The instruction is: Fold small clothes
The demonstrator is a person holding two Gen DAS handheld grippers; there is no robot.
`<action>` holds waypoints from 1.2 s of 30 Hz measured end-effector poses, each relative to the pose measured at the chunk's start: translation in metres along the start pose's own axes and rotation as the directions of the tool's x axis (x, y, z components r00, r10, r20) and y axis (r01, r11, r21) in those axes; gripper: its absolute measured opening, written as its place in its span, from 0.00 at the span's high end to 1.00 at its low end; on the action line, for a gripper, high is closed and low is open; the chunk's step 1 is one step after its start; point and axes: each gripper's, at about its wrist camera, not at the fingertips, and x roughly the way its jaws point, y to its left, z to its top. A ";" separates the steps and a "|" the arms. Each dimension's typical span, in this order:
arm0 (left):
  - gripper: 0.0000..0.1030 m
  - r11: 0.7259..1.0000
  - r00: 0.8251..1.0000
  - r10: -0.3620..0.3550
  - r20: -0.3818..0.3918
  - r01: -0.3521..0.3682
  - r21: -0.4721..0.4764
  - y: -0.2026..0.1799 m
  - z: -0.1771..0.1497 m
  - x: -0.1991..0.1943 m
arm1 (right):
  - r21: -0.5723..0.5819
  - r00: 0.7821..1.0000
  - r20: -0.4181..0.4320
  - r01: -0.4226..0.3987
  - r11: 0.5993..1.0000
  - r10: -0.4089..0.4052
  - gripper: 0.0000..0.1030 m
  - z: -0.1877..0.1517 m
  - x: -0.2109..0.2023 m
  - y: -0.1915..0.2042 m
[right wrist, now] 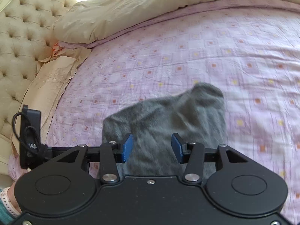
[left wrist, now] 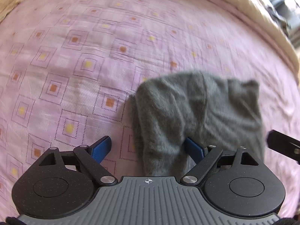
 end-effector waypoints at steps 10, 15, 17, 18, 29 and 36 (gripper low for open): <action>0.17 0.996 0.996 0.030 0.084 -0.037 0.084 -0.004 -0.002 -0.031 | 0.047 0.965 -0.095 0.250 0.967 -0.245 0.43 0.028 0.054 -0.055; 0.17 0.985 0.989 0.033 0.142 -0.056 0.162 -0.010 -0.019 -0.053 | 0.129 0.960 -0.028 0.281 0.951 -0.280 0.35 0.020 0.020 -0.073; 0.17 0.977 0.986 0.024 0.163 -0.057 0.204 -0.014 -0.031 -0.063 | 0.102 0.962 0.003 0.272 0.957 -0.274 0.28 0.008 0.003 -0.066; 0.17 0.972 0.985 0.019 0.169 -0.057 0.228 -0.016 -0.036 -0.066 | 0.085 0.963 0.009 0.269 0.960 -0.270 0.28 0.001 -0.004 -0.061; 0.17 0.934 0.992 0.035 0.121 -0.076 0.349 -0.022 -0.090 -0.065 | 0.055 0.968 -0.061 0.245 0.968 -0.242 0.21 -0.088 -0.034 -0.032; 0.16 0.952 0.990 0.139 0.025 -0.140 0.271 0.003 -0.089 -0.034 | 0.102 0.947 -0.106 0.313 0.944 -0.302 0.18 -0.111 -0.031 -0.053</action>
